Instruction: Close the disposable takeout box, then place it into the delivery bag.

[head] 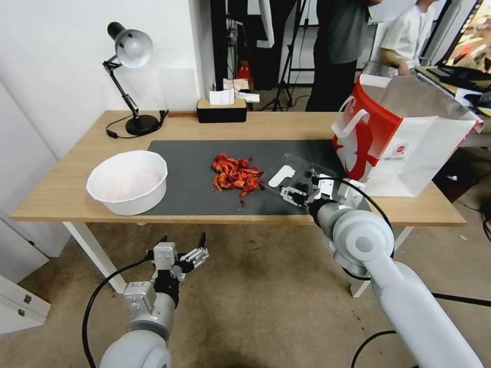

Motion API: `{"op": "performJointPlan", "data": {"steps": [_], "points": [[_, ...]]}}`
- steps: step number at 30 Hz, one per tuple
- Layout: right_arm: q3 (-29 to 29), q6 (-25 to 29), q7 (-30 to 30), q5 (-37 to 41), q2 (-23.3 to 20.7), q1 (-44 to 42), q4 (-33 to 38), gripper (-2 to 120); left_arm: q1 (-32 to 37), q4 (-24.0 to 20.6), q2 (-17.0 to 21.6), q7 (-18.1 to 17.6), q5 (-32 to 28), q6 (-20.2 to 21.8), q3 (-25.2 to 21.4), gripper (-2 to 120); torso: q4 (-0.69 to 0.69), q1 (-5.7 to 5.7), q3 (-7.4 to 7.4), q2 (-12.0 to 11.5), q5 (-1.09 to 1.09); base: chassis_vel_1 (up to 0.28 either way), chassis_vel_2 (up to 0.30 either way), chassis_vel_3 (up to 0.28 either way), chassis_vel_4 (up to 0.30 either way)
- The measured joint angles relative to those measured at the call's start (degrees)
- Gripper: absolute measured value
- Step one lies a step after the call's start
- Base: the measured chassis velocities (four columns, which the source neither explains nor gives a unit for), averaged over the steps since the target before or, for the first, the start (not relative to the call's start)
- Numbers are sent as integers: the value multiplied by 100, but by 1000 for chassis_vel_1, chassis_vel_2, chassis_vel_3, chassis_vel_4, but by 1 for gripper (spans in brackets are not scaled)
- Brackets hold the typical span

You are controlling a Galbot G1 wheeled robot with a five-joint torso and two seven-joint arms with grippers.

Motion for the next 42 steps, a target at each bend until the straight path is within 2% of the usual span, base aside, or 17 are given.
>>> {"op": "performJointPlan", "data": {"steps": [21, 42], "points": [[153, 20, 125, 348, 120, 73, -232, 100, -43, 81, 55, 3, 1, -26, 23, 100, 0, 0, 0, 0, 0, 0, 0, 0, 0], [387, 3, 222, 486, -69, 96, -338, 100, -120, 238, 74, 19, -9, -172, 93, 100, 0, 0, 0, 0, 0, 0, 0, 0, 0]]}}
